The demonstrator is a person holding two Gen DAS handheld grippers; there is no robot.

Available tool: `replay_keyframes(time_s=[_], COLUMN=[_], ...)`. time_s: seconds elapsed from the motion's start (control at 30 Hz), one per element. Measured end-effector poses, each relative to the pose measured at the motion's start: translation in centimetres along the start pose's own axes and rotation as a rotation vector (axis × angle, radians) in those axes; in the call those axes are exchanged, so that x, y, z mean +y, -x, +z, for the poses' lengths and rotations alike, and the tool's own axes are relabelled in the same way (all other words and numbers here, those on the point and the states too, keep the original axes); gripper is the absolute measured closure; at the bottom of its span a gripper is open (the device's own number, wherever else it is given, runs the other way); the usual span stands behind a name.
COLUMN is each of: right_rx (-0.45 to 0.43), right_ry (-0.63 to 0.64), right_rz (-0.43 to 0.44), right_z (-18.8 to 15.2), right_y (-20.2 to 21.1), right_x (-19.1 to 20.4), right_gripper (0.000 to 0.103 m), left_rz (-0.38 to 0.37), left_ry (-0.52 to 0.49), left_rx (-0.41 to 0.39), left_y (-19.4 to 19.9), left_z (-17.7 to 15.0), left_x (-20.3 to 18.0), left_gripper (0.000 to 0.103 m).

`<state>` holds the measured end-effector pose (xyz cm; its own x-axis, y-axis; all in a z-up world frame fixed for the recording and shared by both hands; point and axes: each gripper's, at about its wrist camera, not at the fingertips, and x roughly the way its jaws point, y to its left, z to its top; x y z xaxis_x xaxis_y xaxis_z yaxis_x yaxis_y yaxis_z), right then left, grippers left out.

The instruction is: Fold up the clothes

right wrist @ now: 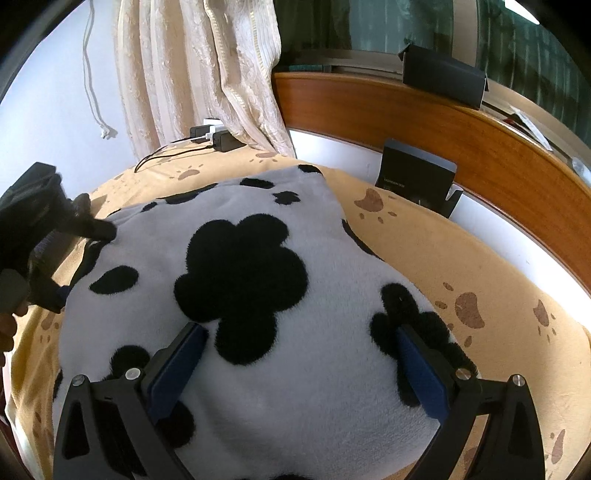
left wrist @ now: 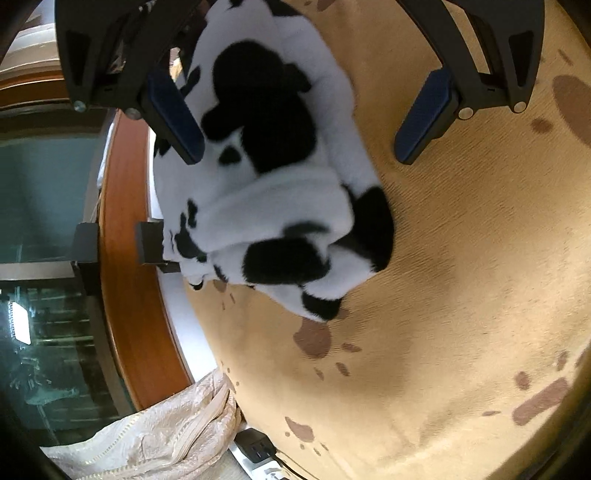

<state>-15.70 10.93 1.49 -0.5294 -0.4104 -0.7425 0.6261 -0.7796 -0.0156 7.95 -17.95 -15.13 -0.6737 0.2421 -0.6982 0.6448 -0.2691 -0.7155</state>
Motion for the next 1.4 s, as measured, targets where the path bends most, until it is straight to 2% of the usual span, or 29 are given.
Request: replay_keyframes(time_s=[0.13, 0.3, 0.4, 0.5, 0.63, 0.77, 0.83, 1.0, 1.13, 1.3, 1.4], right_rx=[-0.008, -0.001, -0.088, -0.175, -0.219, -0.236, -0.202, -0.167, -0.088, -0.036, -0.012], right_ry=[-0.001, -0.009, -0.012, 0.05, 0.253, 0.414, 0.472, 0.554, 0.56, 0.647, 0.633], right_rz=[-0.005, -0.034, -0.035, -0.01, 0.027, -0.01, -0.067, -0.22, -0.324, -0.405, -0.431], right_z=[-0.1, 0.5, 0.7, 0.3, -0.6, -1.0, -0.9, -0.6, 0.0, -0.3, 0.3], right_y=[0.1, 1.2, 3.8, 6.5, 7.8, 7.0, 5.3, 1.6, -1.6, -3.5, -4.7], right_x=[0.1, 0.7, 1.9, 4.6, 10.3, 15.1, 17.1, 20.3, 22.1, 24.3, 24.3], right_gripper=[0.001, 0.001, 0.001, 0.001, 0.001, 0.001, 0.001, 0.001, 0.003, 0.003, 0.005], left_rz=[-0.049, -0.081, -0.117, -0.116, -0.053, -0.013, -0.024, -0.07, -0.077, -0.083, -0.083], left_ry=[-0.028, -0.04, -0.012, -0.01, -0.045, -0.064, -0.061, -0.032, -0.098, -0.13, -0.137], left_rx=[0.023, 0.067, 0.095, 0.125, 0.186, 0.241, 0.278, 0.423, 0.531, 0.628, 0.664], left_y=[-1.0, -1.7, -1.7, -1.4, -1.1, -0.5, -0.7, -2.1, -2.8, -3.8, -4.0], left_z=[0.6, 1.4, 1.9, 2.2, 2.8, 3.1, 3.5, 5.2, 6.2, 6.8, 6.9], left_x=[-0.8, -0.9, -0.6, -0.9, -2.0, -2.4, -2.3, -1.3, -1.7, -2.0, -2.2], left_gripper=[0.002, 0.029, 0.042, 0.052, 0.053, 0.053, 0.053, 0.053, 0.053, 0.051, 0.049])
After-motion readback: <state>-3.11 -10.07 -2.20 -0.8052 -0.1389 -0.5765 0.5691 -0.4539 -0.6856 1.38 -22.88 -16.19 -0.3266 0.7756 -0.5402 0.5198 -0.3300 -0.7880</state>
